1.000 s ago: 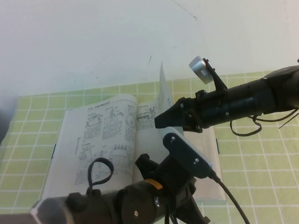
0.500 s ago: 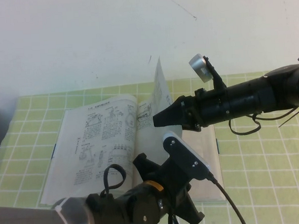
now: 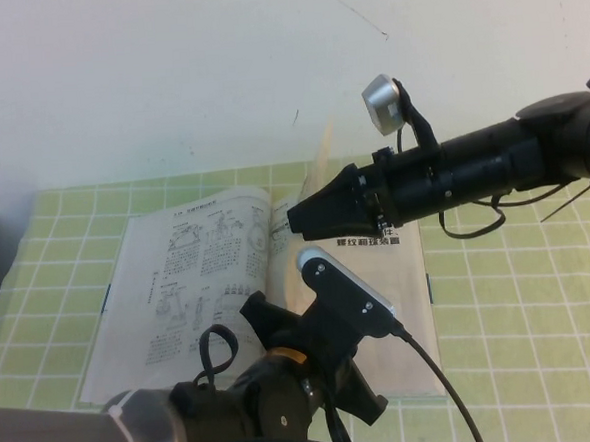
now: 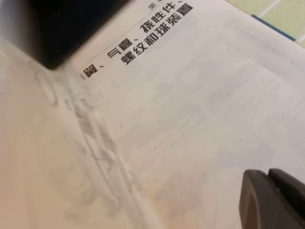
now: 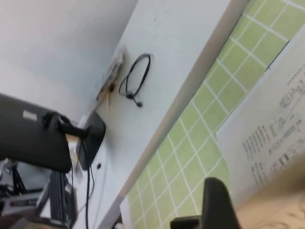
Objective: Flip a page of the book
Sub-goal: Open the closed book
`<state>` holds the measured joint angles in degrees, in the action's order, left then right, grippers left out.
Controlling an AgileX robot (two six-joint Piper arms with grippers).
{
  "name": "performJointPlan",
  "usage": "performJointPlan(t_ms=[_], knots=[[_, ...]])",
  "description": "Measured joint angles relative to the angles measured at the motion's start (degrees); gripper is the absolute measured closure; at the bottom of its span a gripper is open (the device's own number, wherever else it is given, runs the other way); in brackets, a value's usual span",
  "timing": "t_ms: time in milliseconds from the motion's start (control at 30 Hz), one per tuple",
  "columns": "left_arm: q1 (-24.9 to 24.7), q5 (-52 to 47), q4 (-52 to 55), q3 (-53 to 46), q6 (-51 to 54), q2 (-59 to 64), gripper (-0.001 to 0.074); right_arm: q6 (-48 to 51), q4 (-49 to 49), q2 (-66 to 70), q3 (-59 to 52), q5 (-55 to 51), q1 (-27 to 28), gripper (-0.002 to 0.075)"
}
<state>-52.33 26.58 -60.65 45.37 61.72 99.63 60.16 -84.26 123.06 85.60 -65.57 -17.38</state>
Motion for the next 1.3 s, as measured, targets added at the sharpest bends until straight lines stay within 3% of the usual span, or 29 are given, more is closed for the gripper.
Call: performJointPlan(t_ms=[200, 300, 500, 600, 900, 1300], knots=[[0.00, 2.17, -0.53, 0.00, 0.37, 0.00, 0.0738, -6.49, 10.38, 0.00, 9.05, -1.85, 0.88, 0.0403], [0.00, 3.15, -0.58, 0.00, 0.37, 0.00, 0.0738, -11.22, 20.81, 0.00, 13.72, -2.20, 1.64, 0.0468], [1.48, 3.15, -0.67, 0.00, 0.37, 0.00, 0.0738, -18.70, 41.50, -0.68, 17.70, -3.36, 2.14, 0.0670], [1.86, 2.93, -0.67, 0.00, 0.37, 0.00, 0.0738, -21.27, 48.79, -0.68, 16.56, -3.60, 2.14, 0.0710], [1.86, 1.34, -0.67, 0.00, -1.33, 0.00, 0.0738, -19.32, 50.55, -0.68, 6.01, -2.90, -0.53, 0.0727], [2.54, 5.98, -3.69, 0.00, 0.22, 0.00, 0.0738, -17.86, 47.11, -0.43, 1.73, 13.64, -3.41, 0.0728]])
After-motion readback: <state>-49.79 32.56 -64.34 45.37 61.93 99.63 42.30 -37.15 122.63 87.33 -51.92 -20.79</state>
